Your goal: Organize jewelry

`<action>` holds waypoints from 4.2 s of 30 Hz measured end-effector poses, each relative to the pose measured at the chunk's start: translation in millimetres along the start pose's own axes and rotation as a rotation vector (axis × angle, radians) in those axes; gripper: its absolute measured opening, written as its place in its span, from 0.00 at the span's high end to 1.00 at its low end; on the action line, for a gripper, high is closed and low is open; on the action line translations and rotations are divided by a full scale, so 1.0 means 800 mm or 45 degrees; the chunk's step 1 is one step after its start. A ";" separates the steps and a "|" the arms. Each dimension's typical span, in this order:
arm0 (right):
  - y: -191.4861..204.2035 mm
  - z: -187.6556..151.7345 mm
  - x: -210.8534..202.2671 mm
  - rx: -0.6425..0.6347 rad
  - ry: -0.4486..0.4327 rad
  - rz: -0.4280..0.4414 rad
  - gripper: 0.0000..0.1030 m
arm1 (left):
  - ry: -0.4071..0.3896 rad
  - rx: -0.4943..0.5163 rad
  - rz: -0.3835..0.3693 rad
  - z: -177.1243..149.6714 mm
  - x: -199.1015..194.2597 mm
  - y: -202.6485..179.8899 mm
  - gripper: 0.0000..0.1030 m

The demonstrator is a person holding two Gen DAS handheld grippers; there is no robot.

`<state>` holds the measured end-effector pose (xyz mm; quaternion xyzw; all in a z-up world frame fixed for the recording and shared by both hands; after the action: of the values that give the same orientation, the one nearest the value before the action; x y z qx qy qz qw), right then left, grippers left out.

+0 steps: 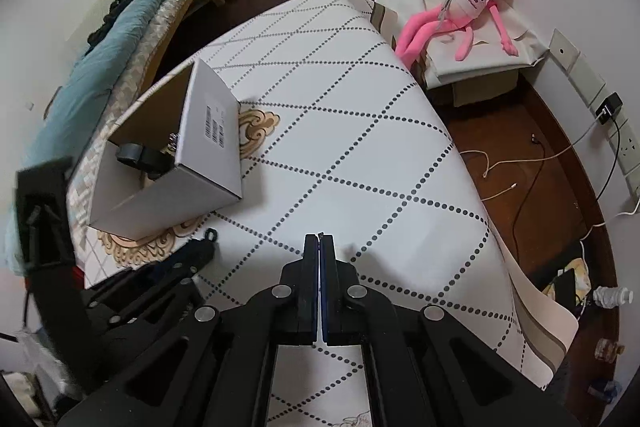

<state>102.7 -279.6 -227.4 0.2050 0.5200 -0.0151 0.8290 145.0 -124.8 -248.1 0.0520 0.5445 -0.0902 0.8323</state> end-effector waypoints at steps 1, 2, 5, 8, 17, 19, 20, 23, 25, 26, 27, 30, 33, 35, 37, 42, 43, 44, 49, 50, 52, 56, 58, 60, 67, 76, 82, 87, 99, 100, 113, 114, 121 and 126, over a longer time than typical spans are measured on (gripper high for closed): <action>0.000 0.001 -0.003 0.010 -0.004 0.015 0.99 | -0.003 -0.006 -0.005 -0.002 -0.002 0.002 0.98; -0.002 0.003 -0.006 0.028 -0.002 0.042 0.99 | -0.007 -0.013 -0.008 -0.004 -0.005 0.005 0.98; -0.015 0.010 -0.010 0.132 0.023 0.130 0.99 | -0.011 -0.043 -0.024 -0.012 -0.017 0.016 0.98; -0.022 0.012 -0.007 0.150 0.046 0.108 0.89 | -0.014 -0.083 -0.036 -0.022 -0.029 0.028 0.98; -0.034 0.001 0.003 0.136 0.029 0.006 0.78 | -0.008 -0.163 -0.036 -0.041 -0.044 0.053 0.98; -0.026 -0.005 0.004 0.070 0.026 -0.051 0.78 | -0.008 -0.163 -0.024 -0.042 -0.043 0.055 0.98; -0.026 -0.008 0.005 0.045 0.027 -0.072 0.78 | -0.007 -0.164 -0.022 -0.042 -0.043 0.055 0.98; -0.016 -0.022 0.007 -0.029 0.038 -0.124 0.78 | -0.001 -0.170 -0.012 -0.045 -0.040 0.058 0.98; -0.012 -0.030 0.010 -0.065 0.052 -0.167 0.78 | 0.004 -0.177 -0.011 -0.047 -0.040 0.061 0.98; -0.012 -0.036 0.014 -0.067 0.064 -0.168 0.78 | 0.004 -0.179 -0.007 -0.048 -0.040 0.062 0.98; -0.011 -0.040 0.017 -0.070 0.065 -0.173 0.78 | 0.004 -0.181 -0.005 -0.049 -0.040 0.063 0.98; -0.004 -0.048 0.015 -0.127 0.016 -0.215 0.81 | 0.006 -0.190 -0.004 -0.051 -0.040 0.064 0.98; -0.001 -0.049 0.016 -0.172 0.005 -0.251 0.93 | 0.006 -0.194 -0.005 -0.051 -0.040 0.063 0.98; -0.002 -0.047 0.016 -0.176 0.010 -0.239 0.93 | 0.004 -0.196 -0.012 -0.051 -0.042 0.062 0.98; -0.006 -0.046 0.013 -0.136 0.010 -0.198 0.94 | -0.004 -0.197 -0.021 -0.049 -0.047 0.062 0.98; 0.001 -0.024 -0.019 -0.023 -0.031 -0.034 0.94 | -0.064 -0.210 -0.085 -0.025 -0.082 0.065 0.98; 0.008 -0.014 -0.029 -0.012 -0.046 0.014 0.94 | -0.081 -0.212 -0.096 -0.017 -0.091 0.065 0.98; 0.019 -0.003 -0.038 -0.013 -0.057 0.060 0.94 | -0.099 -0.218 -0.116 -0.007 -0.100 0.068 0.98; 0.075 0.050 -0.052 -0.047 -0.094 0.231 0.94 | -0.182 -0.235 -0.168 0.054 -0.136 0.090 0.98; 0.089 0.062 -0.050 -0.068 -0.094 0.253 0.94 | -0.188 -0.232 -0.166 0.066 -0.137 0.095 0.98; 0.113 0.084 -0.041 -0.113 -0.090 0.266 0.94 | -0.190 -0.226 -0.148 0.086 -0.134 0.105 0.98; 0.143 0.116 -0.011 -0.165 -0.030 0.264 0.94 | -0.120 -0.219 -0.118 0.109 -0.105 0.126 0.98; 0.155 0.128 0.012 -0.195 0.023 0.243 0.94 | -0.063 -0.225 -0.112 0.114 -0.090 0.134 0.96; 0.162 0.134 0.033 -0.230 0.079 0.217 0.94 | -0.020 -0.236 -0.086 0.119 -0.078 0.142 0.95; 0.170 0.147 0.074 -0.314 0.173 0.076 0.69 | 0.002 -0.232 0.012 0.133 -0.070 0.157 0.78; 0.169 0.160 0.050 -0.378 0.084 -0.033 0.26 | -0.065 -0.252 0.090 0.135 -0.078 0.171 0.00; 0.172 0.152 0.035 -0.452 0.020 -0.146 0.06 | -0.120 -0.222 0.158 0.124 -0.088 0.169 0.00; 0.169 0.138 0.014 -0.489 -0.031 -0.235 0.01 | -0.152 -0.258 0.173 0.109 -0.106 0.173 0.00; 0.161 0.088 -0.055 -0.452 -0.113 -0.224 0.01 | -0.246 -0.238 0.197 0.061 -0.190 0.153 0.00; 0.158 0.081 -0.068 -0.446 -0.136 -0.229 0.01 | -0.263 -0.237 0.200 0.056 -0.200 0.150 0.00; 0.153 0.041 -0.206 -0.431 -0.341 -0.216 0.01 | -0.403 -0.272 0.208 0.014 -0.307 0.123 0.00; 0.154 0.039 -0.216 -0.435 -0.355 -0.219 0.01 | -0.410 -0.275 0.200 0.012 -0.313 0.123 0.00; 0.158 0.023 -0.275 -0.452 -0.434 -0.209 0.00 | -0.464 -0.271 0.174 -0.001 -0.352 0.113 0.00; 0.165 0.011 -0.308 -0.473 -0.474 -0.195 0.00 | -0.486 -0.261 0.170 -0.008 -0.370 0.109 0.00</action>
<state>29.3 -208.2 32.5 0.0032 0.3664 -0.0196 0.9302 41.6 -10.9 19.2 -0.0150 0.3788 0.0126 0.9253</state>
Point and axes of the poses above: each gripper's, at about its wrist camera, not at the fingertips, and x roughly the way its jaws point, y to its left, z to its top, the point moved 2 cm from there along x, roughly the way its jaws point, and after that the axes turned 4 degrees about -y, right-handed, at the moved point
